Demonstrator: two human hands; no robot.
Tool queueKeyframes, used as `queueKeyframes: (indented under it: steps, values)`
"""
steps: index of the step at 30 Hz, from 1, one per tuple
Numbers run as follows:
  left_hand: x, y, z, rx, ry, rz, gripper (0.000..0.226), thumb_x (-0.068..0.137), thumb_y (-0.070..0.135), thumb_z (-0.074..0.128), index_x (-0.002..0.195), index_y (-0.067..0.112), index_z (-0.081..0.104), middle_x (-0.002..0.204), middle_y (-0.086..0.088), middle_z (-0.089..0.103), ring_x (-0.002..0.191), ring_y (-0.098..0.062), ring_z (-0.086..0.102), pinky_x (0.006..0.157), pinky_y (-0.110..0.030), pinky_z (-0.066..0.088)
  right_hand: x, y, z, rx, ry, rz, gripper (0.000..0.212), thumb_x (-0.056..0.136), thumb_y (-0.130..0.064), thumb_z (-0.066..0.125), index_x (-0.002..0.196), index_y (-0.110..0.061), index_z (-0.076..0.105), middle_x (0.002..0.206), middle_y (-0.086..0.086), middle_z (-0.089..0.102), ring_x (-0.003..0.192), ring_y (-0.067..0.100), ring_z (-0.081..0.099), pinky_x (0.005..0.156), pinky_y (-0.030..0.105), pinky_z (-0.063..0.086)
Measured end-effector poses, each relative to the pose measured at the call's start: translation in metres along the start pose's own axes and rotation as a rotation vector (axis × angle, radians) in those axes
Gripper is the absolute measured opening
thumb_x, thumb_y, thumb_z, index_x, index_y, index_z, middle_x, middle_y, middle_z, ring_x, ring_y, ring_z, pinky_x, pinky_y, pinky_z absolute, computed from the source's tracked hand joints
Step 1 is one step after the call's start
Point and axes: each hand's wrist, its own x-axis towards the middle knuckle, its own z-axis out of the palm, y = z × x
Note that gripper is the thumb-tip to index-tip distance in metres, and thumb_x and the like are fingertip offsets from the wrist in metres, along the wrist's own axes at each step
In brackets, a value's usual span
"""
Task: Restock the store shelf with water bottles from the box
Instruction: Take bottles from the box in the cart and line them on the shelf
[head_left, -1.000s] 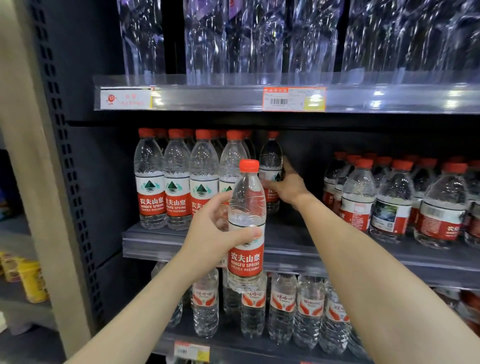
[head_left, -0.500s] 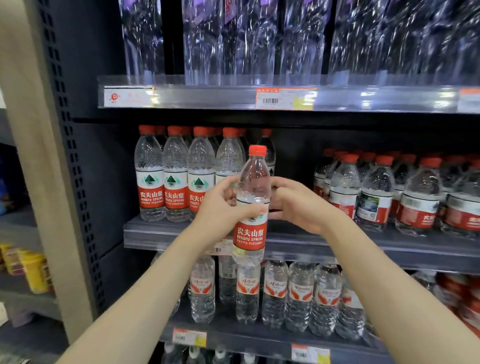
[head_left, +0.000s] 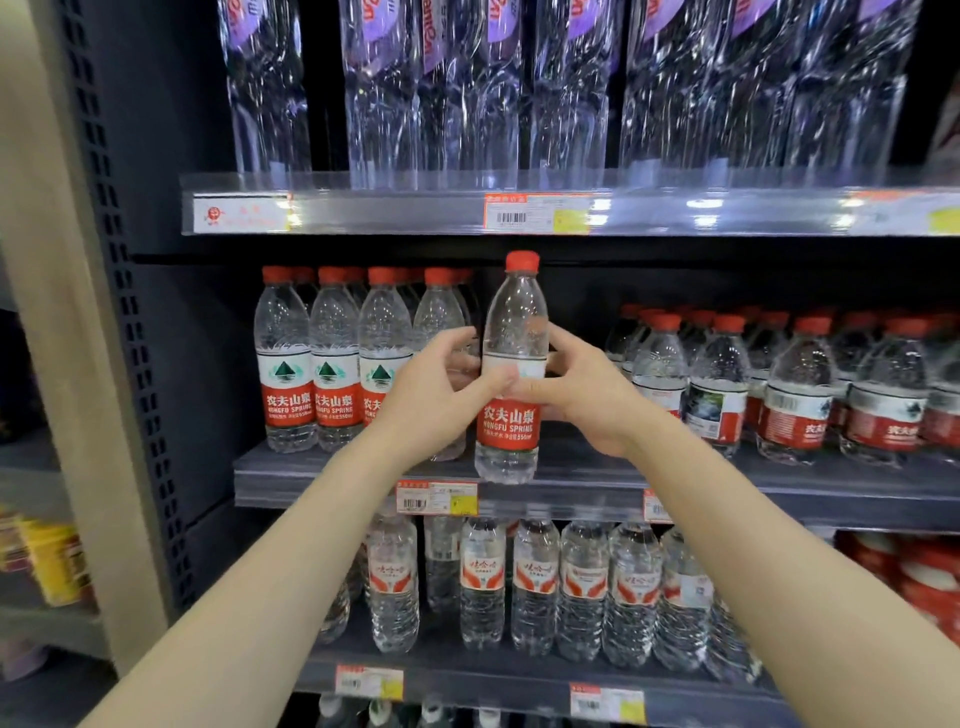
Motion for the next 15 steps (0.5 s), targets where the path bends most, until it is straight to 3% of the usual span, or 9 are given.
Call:
queueKeyframes:
  steps: [3,6,8,12,15]
  values:
    - [-0.009,-0.003,-0.001,0.168,0.027,0.051,0.073,0.091,0.064,0.067,0.153,0.032,0.044,0.135,0.011,0.063,0.111,-0.01,0.069,0.081,-0.02,0.053,0.006,-0.005,-0.007,-0.009,0.049,0.016,0.062,0.08,-0.006,0.085,0.125,-0.041,0.061,0.12,0.015,0.07,0.105,0.027,0.074,0.084,0.041,0.063]
    - [-0.016,-0.007,0.004,0.499,0.113,0.145,0.06,0.1,0.05,0.059,0.154,0.033,0.041,0.143,0.008,0.06,0.127,-0.015,0.059,0.089,-0.031,0.047,0.017,0.001,-0.007,-0.046,0.079,0.021,0.065,0.08,-0.002,0.084,0.129,-0.037,0.059,0.113,0.009,0.074,0.103,0.026,0.074,0.084,0.044,0.063]
    - [-0.018,-0.011,0.007,0.629,0.146,0.156,0.057,0.101,0.047,0.055,0.154,0.031,0.041,0.143,0.004,0.059,0.128,-0.022,0.056,0.091,-0.036,0.047,0.024,0.007,-0.003,-0.066,0.109,0.01,0.061,0.079,-0.001,0.085,0.119,-0.042,0.061,0.108,0.005,0.076,0.1,0.024,0.075,0.086,0.046,0.063]
    - [-0.019,-0.02,0.009,0.74,0.159,0.152,0.055,0.101,0.046,0.053,0.152,0.027,0.047,0.137,0.001,0.062,0.121,-0.025,0.059,0.089,-0.037,0.048,0.036,0.023,0.007,-0.149,0.196,-0.021,0.064,0.077,-0.006,0.087,0.128,-0.033,0.058,0.107,-0.003,0.075,0.096,0.015,0.074,0.082,0.036,0.063]
    - [-0.023,-0.026,0.009,0.733,0.198,0.154,0.051,0.101,0.044,0.053,0.146,0.02,0.054,0.13,-0.002,0.068,0.118,-0.025,0.062,0.092,-0.039,0.049,0.045,0.041,0.01,-0.182,0.283,-0.02,0.074,0.075,-0.014,0.089,0.138,-0.03,0.053,0.114,-0.005,0.073,0.101,0.015,0.072,0.086,0.039,0.062]
